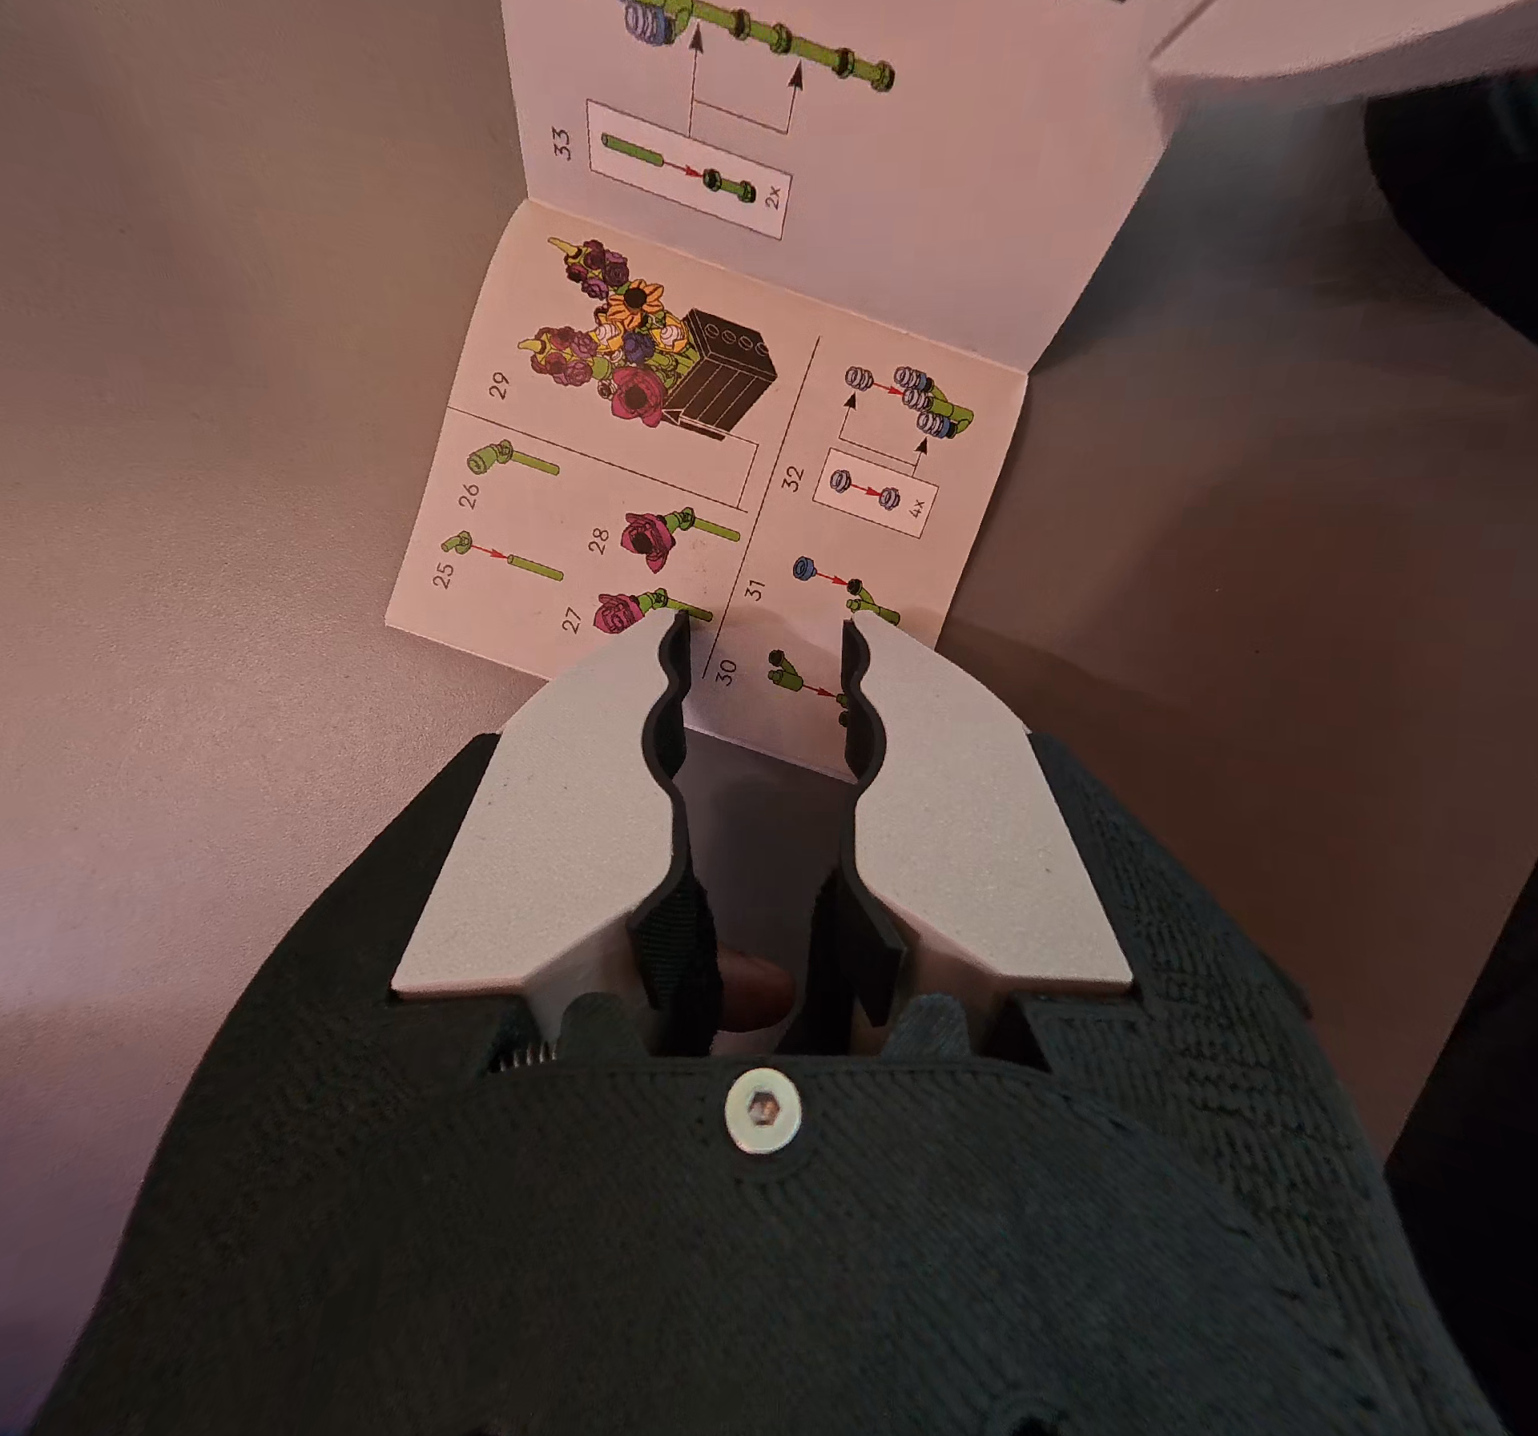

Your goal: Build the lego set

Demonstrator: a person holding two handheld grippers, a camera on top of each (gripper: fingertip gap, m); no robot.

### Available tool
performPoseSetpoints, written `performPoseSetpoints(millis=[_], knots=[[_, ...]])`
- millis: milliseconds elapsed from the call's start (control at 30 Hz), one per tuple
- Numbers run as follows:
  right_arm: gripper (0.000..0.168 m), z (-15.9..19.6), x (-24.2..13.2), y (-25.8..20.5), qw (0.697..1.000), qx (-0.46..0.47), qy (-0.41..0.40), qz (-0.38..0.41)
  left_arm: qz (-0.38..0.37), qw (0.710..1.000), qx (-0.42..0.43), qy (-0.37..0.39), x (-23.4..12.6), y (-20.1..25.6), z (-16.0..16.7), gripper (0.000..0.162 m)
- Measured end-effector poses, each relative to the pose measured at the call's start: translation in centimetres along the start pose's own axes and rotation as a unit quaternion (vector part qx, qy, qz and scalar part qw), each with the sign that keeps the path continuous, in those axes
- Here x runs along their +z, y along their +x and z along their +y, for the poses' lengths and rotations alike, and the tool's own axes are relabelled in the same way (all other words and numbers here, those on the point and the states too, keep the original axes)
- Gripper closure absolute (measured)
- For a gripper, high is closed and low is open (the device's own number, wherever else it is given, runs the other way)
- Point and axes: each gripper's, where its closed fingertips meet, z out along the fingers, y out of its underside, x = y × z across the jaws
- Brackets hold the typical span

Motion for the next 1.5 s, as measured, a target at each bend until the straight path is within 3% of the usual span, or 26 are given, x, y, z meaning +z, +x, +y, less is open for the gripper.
performPoseSetpoints(millis=[233,300,367,500,667,833,1000,1500], knots=[[0.131,-0.8,0.3,-1.5,0.999,-0.013,0.012,-0.027,-0.008,1.0,-0.011,0.006,0.0,-0.4,-0.3,0.123],[0.132,-0.9,0.2,-1.2,0.999,-0.001,0.015,-0.031,-0.014,1.0,-0.007,0.004,-0.4,-0.7,-0.8,0.121],[0.144,-0.7,0.2,-0.9,0.999,0.012,0.016,-0.038,-0.023,1.0,0.004,-0.003,-0.7,-1.1,-1.7,0.12],[0.15,-0.2,0.4,-0.7,0.998,0.043,0.013,-0.05,-0.024,0.996,0.04,-0.072,-0.3,-1.9,-2.3,0.116],[0.15,0.0,0.4,-0.6,0.998,0.043,0.01,-0.05,0.004,0.981,0.077,-0.179,0.5,-2.1,-0.8,0.115],[0.151,0.1,0.5,-0.7,0.997,0.043,0.012,-0.057,0.007,0.967,0.111,-0.23,0.4,-2.7,-0.6,0.103],[0.151,0.2,0.5,-0.7,0.997,0.048,0.016,-0.06,-0.001,0.967,0.113,-0.23,0.6,-3.1,-0.8,0.095],[0.151,0.2,0.5,-0.7,0.996,0.049,0.017,-0.066,-0.002,0.971,0.103,-0.215,0.7,-2.9,-0.9,0.094]])
